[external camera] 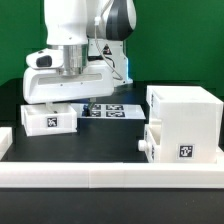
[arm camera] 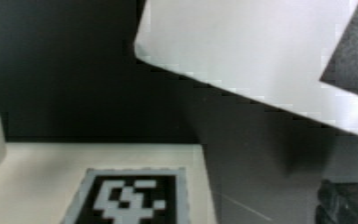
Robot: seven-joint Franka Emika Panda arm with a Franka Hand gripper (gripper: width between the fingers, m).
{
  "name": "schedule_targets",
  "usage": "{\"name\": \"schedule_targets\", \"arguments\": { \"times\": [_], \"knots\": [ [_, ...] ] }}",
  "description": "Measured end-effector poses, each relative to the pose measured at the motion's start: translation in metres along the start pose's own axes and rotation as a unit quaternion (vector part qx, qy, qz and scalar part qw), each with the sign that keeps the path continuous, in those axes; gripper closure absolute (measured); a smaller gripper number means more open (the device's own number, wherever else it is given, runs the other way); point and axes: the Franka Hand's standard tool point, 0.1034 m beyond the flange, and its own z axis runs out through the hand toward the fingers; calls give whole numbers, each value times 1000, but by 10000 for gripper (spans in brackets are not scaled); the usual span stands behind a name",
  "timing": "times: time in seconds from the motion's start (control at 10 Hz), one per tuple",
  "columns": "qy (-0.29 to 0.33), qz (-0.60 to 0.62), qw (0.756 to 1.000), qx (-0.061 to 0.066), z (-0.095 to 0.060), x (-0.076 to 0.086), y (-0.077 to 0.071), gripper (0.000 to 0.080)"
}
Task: Assemble drawer
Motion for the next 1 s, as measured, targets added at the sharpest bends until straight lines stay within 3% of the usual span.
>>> {"name": "schedule_targets", "arguments": {
  "times": [0.1,0.3,0.4,0.5,0.6,0.7,1.0],
  "knots": [
    [0,0,1000,0,0,0,0,178],
    [2,-2,1000,-1,-1,3,0,467],
    [2,-2,1000,-1,-1,3,0,467],
    [1,-2,1000,-1,-1,3,0,643],
    [2,-2,1000,-1,-1,3,0,643],
    [3,-4,1000,-1,0,4,-1,757],
    [4,-12,1000,-1,-3,12,-9,757]
  ]
}}
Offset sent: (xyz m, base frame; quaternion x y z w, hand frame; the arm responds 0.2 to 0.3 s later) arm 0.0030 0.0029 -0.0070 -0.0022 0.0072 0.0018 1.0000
